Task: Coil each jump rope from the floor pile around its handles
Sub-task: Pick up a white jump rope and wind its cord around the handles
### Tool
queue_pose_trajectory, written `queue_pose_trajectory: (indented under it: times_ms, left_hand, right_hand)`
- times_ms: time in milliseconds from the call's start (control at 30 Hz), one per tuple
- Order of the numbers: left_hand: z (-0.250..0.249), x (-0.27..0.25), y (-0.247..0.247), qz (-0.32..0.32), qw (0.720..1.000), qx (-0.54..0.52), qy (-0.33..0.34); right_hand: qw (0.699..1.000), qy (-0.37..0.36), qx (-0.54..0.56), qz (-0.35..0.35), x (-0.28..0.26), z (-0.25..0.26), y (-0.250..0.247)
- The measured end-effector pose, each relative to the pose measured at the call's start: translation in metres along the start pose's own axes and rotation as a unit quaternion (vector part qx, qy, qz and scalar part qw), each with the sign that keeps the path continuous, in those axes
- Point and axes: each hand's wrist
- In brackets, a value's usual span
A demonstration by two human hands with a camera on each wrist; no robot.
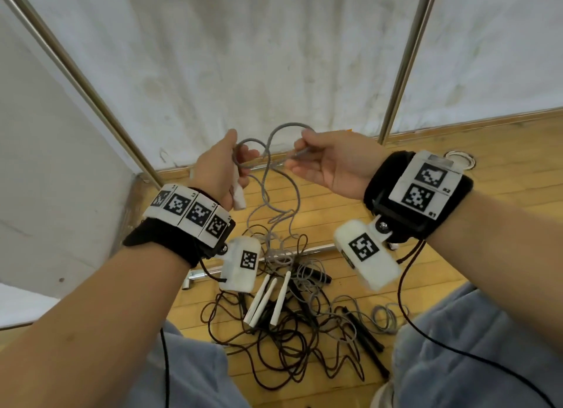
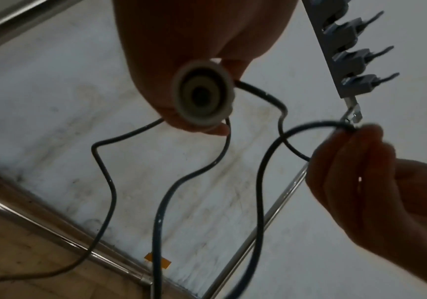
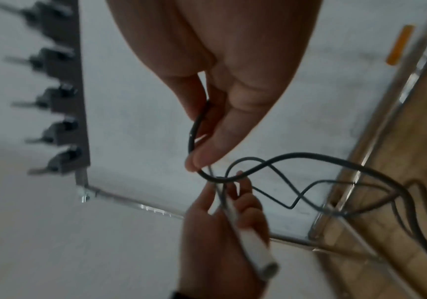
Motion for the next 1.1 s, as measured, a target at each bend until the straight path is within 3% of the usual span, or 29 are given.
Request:
queue_pose_trajectory:
  times_ms: [200,300,433,633,867,1100]
  left_hand:
    - [0.007,-0.011,0.009,0.216,0.976,-0.005,0.005]
    - [0.015,-0.013,0.017,0.263,0.957,0.123,0.032]
    - [0.029,-0.012,0.022,0.229,0.937,0.257,0.063]
    - [0.035,-0.004,0.019,0.194,0.923,0.326,0.064]
    - [0.038,0.000,0.013,0.164,0.878,0.429,0.131]
    - [0.038,0.006,0.003,0.113,0.835,0.520,0.138]
  right_hand:
    - [0.980,-0.021,0.169,-0.106,0.004,0.007,-0.001]
    - [0.977,-0.016,0.183,-0.108,0.006,0.007,0.000]
    - [0.978,-0.031,0.182,-0.100,0.008,0.009,0.001]
    - [0.963,-0.114,0.186,-0.157,0.019,0.024,-0.019]
    - [0.961,-0.163,0.151,-0.166,0.027,0.033,-0.030]
    - [0.941,-0.198,0.089,-0.258,0.032,0.044,-0.051]
Point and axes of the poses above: each hand's wrist, its own x-axis towards the middle knuckle, its own y-axis out of the palm, z = x × y, and after that the axes turned 7 degrees about -y, right-handed
